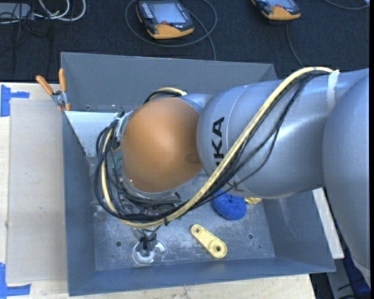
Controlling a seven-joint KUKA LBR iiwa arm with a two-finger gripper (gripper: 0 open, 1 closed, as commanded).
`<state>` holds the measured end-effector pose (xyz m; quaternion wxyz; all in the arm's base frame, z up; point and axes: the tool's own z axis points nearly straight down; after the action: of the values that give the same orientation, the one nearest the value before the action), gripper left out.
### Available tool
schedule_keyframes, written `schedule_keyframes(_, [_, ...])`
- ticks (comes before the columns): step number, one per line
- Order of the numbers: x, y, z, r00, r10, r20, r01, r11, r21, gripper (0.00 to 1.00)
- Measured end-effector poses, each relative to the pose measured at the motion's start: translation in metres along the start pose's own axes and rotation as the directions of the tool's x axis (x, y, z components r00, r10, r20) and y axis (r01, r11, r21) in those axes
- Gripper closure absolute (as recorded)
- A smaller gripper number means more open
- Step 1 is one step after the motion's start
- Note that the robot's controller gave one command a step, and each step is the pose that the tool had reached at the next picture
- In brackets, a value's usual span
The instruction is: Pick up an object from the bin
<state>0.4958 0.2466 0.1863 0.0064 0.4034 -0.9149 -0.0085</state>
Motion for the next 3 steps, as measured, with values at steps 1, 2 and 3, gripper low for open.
schedule_keyframes(1, [0.027,-0.003,-0.041,0.985,-0.172,0.001,0.172,0.985,0.0,0.0])
schedule_keyframes(2, [0.084,-0.074,0.036,0.998,-0.055,-0.007,0.054,0.999,-0.003,0.0])
schedule_keyframes(3, [0.072,-0.063,0.099,0.928,-0.372,-0.008,0.372,0.928,-0.01,0.0])
